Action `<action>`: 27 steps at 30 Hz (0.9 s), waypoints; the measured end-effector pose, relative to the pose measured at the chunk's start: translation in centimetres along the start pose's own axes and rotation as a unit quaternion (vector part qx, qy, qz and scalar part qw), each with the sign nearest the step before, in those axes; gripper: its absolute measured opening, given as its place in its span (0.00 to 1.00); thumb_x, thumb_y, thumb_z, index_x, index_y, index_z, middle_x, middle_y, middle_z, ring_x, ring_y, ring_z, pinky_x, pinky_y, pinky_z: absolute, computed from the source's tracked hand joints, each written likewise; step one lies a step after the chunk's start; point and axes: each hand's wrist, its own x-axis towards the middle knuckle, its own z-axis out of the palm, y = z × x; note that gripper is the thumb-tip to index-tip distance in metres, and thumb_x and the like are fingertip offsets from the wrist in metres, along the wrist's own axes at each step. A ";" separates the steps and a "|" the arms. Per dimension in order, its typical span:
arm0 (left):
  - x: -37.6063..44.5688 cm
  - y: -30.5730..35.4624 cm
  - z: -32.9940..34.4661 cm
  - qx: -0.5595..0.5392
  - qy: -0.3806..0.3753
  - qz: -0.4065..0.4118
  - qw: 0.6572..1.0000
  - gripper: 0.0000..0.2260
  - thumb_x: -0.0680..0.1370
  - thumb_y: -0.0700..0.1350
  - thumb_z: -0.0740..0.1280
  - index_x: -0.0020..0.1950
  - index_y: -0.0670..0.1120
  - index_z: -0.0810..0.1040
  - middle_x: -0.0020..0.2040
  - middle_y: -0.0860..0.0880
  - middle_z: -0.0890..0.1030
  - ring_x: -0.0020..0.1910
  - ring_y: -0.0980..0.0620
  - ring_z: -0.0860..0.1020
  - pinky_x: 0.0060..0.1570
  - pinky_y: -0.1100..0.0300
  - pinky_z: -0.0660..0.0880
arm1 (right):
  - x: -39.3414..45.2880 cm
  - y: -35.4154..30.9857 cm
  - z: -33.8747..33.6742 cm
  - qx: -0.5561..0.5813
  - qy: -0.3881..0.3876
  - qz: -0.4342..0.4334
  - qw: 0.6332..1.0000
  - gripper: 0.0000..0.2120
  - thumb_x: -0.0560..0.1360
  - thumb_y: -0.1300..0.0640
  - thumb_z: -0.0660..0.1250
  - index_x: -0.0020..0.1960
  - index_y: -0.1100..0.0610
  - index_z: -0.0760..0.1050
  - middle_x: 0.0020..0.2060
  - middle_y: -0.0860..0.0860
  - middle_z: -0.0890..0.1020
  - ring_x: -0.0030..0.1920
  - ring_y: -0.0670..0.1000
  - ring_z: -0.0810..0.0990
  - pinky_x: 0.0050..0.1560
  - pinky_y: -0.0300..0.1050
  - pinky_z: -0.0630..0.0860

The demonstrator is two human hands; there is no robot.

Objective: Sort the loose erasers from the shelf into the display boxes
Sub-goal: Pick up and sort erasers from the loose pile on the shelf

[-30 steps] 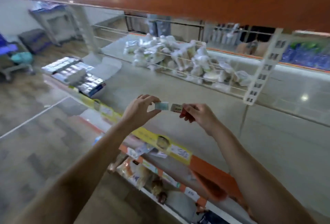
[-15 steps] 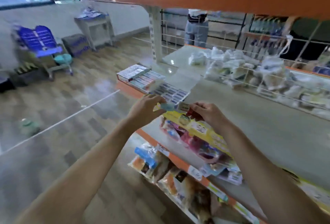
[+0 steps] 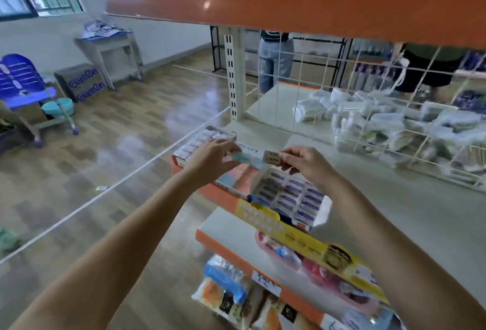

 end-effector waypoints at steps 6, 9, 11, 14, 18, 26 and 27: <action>3.9 -2.8 2.5 -0.019 -0.086 0.059 0.994 0.13 0.72 0.47 0.73 0.55 0.46 0.81 0.51 0.46 0.80 0.51 0.47 0.76 0.49 0.57 0.70 | 4.5 0.5 0.9 0.000 0.043 0.039 0.998 0.05 0.77 0.61 0.64 0.48 0.60 0.78 0.36 0.51 0.80 0.37 0.47 0.77 0.42 0.37 0.76; 4.9 -3.5 3.3 -0.037 -0.113 0.095 0.988 0.14 0.71 0.47 0.73 0.55 0.46 0.81 0.53 0.46 0.80 0.54 0.47 0.75 0.54 0.54 0.71 | 5.7 0.7 1.0 -0.006 0.052 0.051 0.997 0.06 0.76 0.62 0.65 0.50 0.62 0.79 0.37 0.50 0.79 0.37 0.46 0.78 0.41 0.34 0.77; 5.3 -3.7 3.6 -0.042 -0.124 0.119 0.984 0.14 0.71 0.48 0.73 0.55 0.47 0.81 0.55 0.46 0.80 0.56 0.47 0.75 0.55 0.52 0.72 | 6.0 0.7 1.2 -0.008 0.067 0.054 0.996 0.04 0.76 0.62 0.65 0.48 0.59 0.79 0.38 0.51 0.79 0.37 0.46 0.78 0.39 0.32 0.77; 5.7 -4.3 3.7 -0.046 -0.142 0.157 0.976 0.15 0.71 0.49 0.73 0.56 0.49 0.80 0.56 0.47 0.79 0.57 0.47 0.74 0.56 0.50 0.72 | 6.2 0.4 1.7 -0.008 0.102 0.066 0.993 0.04 0.76 0.61 0.66 0.48 0.59 0.79 0.38 0.51 0.78 0.37 0.46 0.78 0.38 0.31 0.76; 6.2 -4.2 3.4 -0.035 -0.177 0.210 0.961 0.17 0.73 0.53 0.70 0.60 0.50 0.78 0.58 0.50 0.78 0.59 0.49 0.72 0.59 0.55 0.70 | 6.1 -0.2 2.3 -0.052 0.125 0.088 0.987 0.07 0.77 0.59 0.65 0.52 0.61 0.79 0.38 0.48 0.79 0.38 0.45 0.78 0.40 0.31 0.76; 6.6 -3.3 3.6 -0.002 -0.198 0.260 0.945 0.17 0.75 0.55 0.66 0.63 0.54 0.75 0.62 0.53 0.75 0.60 0.53 0.69 0.57 0.58 0.68 | 4.9 -0.9 3.1 -0.079 0.173 0.124 0.974 0.06 0.76 0.56 0.66 0.50 0.55 0.80 0.40 0.47 0.82 0.42 0.47 0.81 0.51 0.43 0.79; 6.5 -3.2 3.7 -0.004 -0.195 0.261 0.945 0.17 0.76 0.55 0.66 0.64 0.54 0.74 0.62 0.53 0.75 0.60 0.53 0.69 0.57 0.59 0.68 | 4.6 -0.9 3.3 -0.080 0.176 0.126 0.973 0.06 0.76 0.55 0.66 0.50 0.54 0.80 0.40 0.47 0.82 0.42 0.47 0.81 0.51 0.43 0.79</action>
